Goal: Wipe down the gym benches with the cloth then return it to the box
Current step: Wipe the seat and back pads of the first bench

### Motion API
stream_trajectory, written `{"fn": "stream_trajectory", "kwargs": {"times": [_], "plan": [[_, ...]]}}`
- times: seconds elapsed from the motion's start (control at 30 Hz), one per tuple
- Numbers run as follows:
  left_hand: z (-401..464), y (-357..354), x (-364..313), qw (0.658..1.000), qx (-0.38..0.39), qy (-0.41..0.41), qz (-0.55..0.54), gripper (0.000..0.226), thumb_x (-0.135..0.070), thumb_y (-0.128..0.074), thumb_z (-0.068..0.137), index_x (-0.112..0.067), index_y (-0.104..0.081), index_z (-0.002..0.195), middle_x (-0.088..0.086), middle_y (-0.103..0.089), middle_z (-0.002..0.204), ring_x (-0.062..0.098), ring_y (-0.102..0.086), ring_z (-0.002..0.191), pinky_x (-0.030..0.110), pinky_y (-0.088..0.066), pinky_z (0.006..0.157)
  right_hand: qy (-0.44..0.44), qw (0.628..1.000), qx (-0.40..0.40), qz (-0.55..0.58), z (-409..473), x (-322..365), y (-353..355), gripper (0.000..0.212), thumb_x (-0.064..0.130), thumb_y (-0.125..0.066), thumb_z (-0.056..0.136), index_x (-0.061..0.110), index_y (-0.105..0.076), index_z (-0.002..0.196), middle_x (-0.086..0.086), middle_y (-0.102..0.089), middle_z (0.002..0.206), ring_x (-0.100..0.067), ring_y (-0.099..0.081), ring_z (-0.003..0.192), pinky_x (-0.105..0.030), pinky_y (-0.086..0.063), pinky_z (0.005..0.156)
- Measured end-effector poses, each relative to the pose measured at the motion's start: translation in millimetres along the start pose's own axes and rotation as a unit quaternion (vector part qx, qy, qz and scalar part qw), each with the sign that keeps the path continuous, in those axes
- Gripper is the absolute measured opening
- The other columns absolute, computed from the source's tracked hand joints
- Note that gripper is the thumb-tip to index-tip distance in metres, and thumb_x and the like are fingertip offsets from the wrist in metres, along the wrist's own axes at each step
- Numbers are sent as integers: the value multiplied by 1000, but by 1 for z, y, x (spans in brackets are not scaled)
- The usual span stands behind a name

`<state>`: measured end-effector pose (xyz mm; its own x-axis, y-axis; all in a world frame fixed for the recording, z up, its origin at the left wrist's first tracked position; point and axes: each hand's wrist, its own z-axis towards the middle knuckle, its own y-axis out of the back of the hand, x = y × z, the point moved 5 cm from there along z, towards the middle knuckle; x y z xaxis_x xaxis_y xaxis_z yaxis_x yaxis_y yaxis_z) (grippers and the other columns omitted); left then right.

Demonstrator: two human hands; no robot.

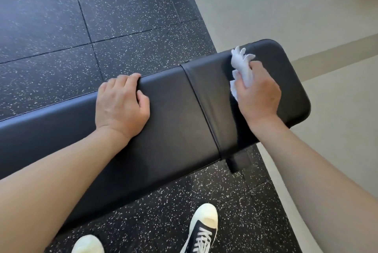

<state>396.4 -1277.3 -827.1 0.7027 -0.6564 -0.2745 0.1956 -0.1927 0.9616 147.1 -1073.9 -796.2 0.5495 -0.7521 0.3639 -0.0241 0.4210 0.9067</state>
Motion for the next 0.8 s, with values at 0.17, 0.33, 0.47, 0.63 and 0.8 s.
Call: {"fn": "stream_trajectory", "kwargs": {"times": [0.17,0.33,0.47,0.63,0.8], "plan": [[-2,4,2,998,42,-34,-32,52,-30,-39,101,-10,-51,147,14,-62,135,38,-54,123,47,-34,111,78,996,30,20,-87,142,-35,32,36,-66,93,14,-60,117,-5,-67,89,-35,-66,79,-40,-47,58],[-59,39,120,997,50,-66,-3,64,-42,-35,102,-13,-40,158,12,-51,153,35,-45,141,52,-31,120,312,942,119,32,-161,228,-43,52,34,-64,83,20,-58,133,0,-58,84,-25,-58,71,-38,-49,55],[-113,73,235,999,42,-23,20,66,-40,-35,100,-11,-39,159,16,-47,156,40,-41,144,58,-28,122,416,895,142,-79,-124,186,-38,40,37,-64,85,16,-71,119,-4,-62,86,-28,-65,78,-36,-51,61],[-136,91,273,1000,1,20,-4,64,-28,-42,95,-6,-45,154,18,-48,156,41,-40,147,58,-26,124,36,993,71,-90,-68,149,-36,29,38,-53,100,13,-57,113,-12,-64,104,-41,-62,95,-42,-43,70],[-138,89,275,1000,4,16,-15,63,-29,-39,96,-8,-44,156,15,-46,159,37,-37,150,54,-21,128,82,990,113,-24,-159,323,-91,51,33,-64,86,20,-57,134,-3,-66,107,-32,-66,96,-41,-50,69]]}}
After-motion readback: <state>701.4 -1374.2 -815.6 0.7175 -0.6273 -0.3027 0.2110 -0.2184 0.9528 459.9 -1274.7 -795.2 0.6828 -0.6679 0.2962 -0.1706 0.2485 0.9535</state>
